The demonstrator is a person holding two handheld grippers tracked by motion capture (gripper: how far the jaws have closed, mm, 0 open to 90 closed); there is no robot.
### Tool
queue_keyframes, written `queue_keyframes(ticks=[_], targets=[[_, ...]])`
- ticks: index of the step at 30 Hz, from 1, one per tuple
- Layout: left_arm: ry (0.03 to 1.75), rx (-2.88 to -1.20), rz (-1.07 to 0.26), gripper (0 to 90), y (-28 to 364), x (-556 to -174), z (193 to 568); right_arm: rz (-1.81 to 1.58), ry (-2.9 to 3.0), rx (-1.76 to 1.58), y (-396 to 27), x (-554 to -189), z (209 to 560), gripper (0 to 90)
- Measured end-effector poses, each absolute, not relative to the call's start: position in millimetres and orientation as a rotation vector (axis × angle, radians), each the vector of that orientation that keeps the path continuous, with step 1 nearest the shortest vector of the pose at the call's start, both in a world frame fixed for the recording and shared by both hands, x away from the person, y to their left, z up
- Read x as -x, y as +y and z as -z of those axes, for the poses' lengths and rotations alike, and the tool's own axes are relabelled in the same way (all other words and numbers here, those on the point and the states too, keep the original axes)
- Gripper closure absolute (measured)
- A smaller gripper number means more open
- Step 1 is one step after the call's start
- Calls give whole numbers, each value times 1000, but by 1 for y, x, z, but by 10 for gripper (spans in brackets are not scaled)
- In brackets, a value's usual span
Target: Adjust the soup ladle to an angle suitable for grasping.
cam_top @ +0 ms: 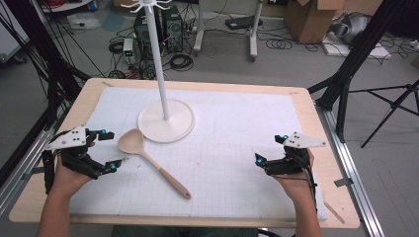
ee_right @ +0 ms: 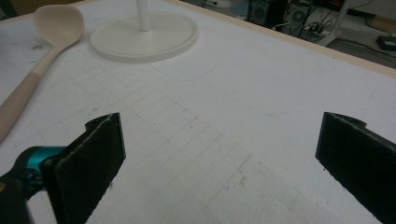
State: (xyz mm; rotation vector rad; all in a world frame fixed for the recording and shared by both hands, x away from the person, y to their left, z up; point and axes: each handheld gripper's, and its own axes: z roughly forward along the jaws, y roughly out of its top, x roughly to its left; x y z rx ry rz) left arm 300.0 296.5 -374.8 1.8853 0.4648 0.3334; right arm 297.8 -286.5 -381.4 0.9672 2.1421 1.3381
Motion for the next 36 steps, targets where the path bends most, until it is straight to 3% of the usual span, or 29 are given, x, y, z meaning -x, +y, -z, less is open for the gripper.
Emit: queue_keyframes(ticks=[17,36], targets=[[456,-1896,-326,17,295,-300,376,-1348,2145,-966,-286,-298,380,3],[329,-2096,-240,16,235,-321,378,-1344,2118,-979,-295,-297,378,3]])
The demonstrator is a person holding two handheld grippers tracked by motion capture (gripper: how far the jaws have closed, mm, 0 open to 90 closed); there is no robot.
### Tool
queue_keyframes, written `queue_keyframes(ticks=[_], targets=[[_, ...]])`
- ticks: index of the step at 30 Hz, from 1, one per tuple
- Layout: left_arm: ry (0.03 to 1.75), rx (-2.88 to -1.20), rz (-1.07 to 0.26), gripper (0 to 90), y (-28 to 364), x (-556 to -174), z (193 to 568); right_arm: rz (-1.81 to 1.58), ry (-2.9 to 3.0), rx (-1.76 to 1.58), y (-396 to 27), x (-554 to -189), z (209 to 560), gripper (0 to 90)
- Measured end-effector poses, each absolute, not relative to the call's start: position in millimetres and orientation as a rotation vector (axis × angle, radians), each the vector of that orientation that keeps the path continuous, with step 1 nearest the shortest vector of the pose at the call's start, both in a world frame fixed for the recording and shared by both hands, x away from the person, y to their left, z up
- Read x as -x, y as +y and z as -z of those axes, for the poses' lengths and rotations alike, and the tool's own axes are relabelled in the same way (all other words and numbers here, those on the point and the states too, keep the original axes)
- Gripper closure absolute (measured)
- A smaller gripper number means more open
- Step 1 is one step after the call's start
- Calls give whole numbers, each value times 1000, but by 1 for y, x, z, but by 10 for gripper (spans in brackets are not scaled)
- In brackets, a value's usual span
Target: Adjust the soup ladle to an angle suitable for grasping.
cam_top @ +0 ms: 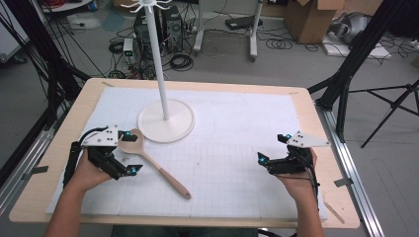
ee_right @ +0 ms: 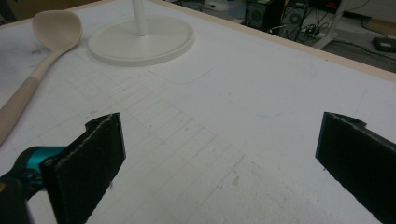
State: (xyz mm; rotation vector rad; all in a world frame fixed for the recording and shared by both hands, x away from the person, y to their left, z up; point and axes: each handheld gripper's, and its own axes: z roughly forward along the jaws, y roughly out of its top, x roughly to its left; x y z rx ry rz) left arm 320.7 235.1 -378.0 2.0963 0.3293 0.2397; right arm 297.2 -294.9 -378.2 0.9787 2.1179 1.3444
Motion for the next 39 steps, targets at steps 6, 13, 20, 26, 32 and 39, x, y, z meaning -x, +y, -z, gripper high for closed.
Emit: queue_keyframes(ticks=[6,13,20,26,32,39], targets=[[306,-2145,-214,17,225,-325,378,-1328,2121,-989,-297,-296,380,3],[287,-2200,-192,17,214,-329,382,-1337,2115,-999,-299,-296,379,3],[256,-2274,-163,17,199,-333,391,-1336,2113,-1000,-300,-296,380,3],[242,-2335,-147,17,187,-336,402,-1334,2114,-997,-300,-297,380,3],[231,-2380,-140,28,181,-339,410,-1331,2118,-1004,-299,-297,381,3],[234,-2440,-139,29,176,-343,420,-1325,2126,-1001,-299,-298,382,4]])
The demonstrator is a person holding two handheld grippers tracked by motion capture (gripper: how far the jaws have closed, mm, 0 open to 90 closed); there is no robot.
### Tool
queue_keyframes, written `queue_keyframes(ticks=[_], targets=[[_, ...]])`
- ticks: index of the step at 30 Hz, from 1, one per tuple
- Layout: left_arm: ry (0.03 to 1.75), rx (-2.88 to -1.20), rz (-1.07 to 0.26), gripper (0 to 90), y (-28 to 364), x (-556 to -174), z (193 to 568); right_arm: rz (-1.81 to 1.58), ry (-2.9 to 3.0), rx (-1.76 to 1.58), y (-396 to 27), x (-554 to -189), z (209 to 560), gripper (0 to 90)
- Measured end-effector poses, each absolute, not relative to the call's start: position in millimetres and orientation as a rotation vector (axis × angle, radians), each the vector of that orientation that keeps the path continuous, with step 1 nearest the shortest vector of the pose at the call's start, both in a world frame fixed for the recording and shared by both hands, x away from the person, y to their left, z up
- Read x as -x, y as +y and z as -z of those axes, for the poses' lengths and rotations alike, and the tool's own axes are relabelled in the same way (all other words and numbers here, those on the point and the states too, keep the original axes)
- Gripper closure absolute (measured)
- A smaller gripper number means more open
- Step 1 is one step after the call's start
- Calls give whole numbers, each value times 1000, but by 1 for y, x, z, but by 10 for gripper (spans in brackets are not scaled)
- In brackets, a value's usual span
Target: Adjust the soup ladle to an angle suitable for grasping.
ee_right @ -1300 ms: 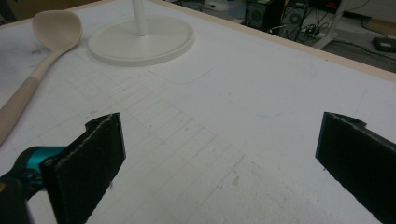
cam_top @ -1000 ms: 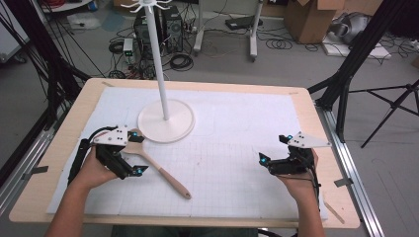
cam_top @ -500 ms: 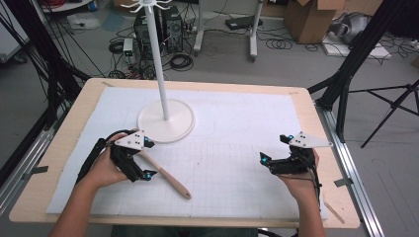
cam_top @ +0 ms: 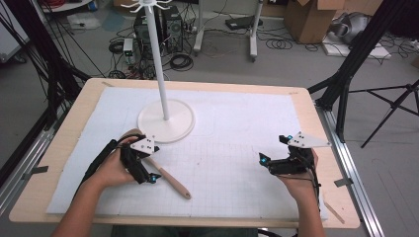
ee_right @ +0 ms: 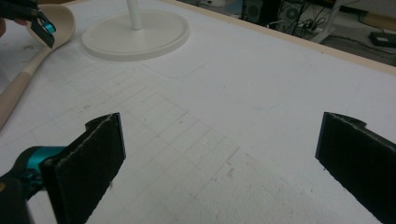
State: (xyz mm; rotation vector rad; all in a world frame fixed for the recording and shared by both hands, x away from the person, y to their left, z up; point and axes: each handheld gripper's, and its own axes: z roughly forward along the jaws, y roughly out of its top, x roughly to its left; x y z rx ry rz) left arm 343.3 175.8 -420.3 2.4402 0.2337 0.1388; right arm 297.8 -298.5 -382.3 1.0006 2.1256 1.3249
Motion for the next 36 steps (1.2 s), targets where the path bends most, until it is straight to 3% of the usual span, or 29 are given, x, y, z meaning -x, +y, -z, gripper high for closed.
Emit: queue_keyframes(ticks=[14,15,19,36], targets=[[199,-2503,-125,190,170,-344,427,-1324,2126,-1004,-299,-299,384,4],[191,-2509,-93,255,171,-344,428,-1323,2127,-1005,-299,-299,384,3],[177,-2506,-57,350,172,-345,427,-1320,2130,-1000,-298,-299,384,4],[100,-2600,-114,478,162,-337,417,-1327,2122,-1007,-300,-298,383,4]])
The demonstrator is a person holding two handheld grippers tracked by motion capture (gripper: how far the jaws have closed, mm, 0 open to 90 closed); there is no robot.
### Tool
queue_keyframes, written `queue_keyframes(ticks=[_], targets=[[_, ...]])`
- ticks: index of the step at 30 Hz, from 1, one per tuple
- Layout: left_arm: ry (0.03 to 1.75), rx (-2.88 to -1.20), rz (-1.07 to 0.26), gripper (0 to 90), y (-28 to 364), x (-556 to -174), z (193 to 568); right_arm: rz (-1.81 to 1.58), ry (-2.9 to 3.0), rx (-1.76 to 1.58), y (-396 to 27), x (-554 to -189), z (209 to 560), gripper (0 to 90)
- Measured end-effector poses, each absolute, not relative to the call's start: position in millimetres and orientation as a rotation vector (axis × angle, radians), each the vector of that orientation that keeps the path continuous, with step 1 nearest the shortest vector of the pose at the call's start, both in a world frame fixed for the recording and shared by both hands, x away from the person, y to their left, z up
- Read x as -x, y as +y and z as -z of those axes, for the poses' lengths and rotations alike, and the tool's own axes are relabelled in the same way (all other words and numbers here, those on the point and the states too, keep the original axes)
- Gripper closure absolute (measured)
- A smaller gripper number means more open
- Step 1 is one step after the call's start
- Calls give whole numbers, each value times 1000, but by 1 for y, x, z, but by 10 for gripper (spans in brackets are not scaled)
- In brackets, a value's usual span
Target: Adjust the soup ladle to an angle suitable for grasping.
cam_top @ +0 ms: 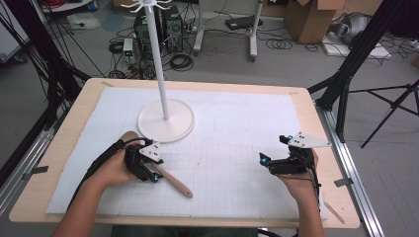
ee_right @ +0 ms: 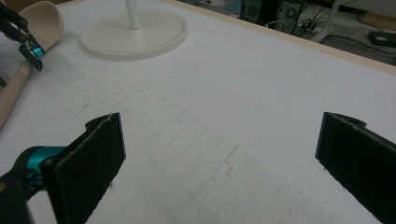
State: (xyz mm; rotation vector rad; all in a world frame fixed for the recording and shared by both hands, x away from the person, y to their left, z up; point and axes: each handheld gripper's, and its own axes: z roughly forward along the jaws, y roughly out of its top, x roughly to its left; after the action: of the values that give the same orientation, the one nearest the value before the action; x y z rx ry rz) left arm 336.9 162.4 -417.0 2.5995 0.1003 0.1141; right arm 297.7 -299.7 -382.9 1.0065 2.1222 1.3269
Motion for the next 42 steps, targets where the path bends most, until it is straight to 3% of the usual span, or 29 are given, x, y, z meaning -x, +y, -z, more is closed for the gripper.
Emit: queue_keyframes(ticks=[10,11,13,22,34,37,42], targets=[[76,-2619,-146,593,163,-330,411,-1319,2126,-1008,-299,-298,383,4],[84,-2616,-116,664,163,-330,410,-1319,2125,-1009,-299,-298,383,4],[91,-2614,-114,698,163,-330,409,-1316,2125,-1007,-299,-299,384,4],[226,-2626,-141,765,164,-334,407,-1314,2128,-1010,-298,-299,384,4],[302,-2614,-97,748,167,-343,411,-1305,2139,-1021,-297,-299,386,4],[309,-2632,-100,630,164,-343,415,-1305,2138,-1022,-297,-299,386,4],[305,-2608,-105,564,165,-342,411,-1310,2136,-1022,-298,-299,385,4]])
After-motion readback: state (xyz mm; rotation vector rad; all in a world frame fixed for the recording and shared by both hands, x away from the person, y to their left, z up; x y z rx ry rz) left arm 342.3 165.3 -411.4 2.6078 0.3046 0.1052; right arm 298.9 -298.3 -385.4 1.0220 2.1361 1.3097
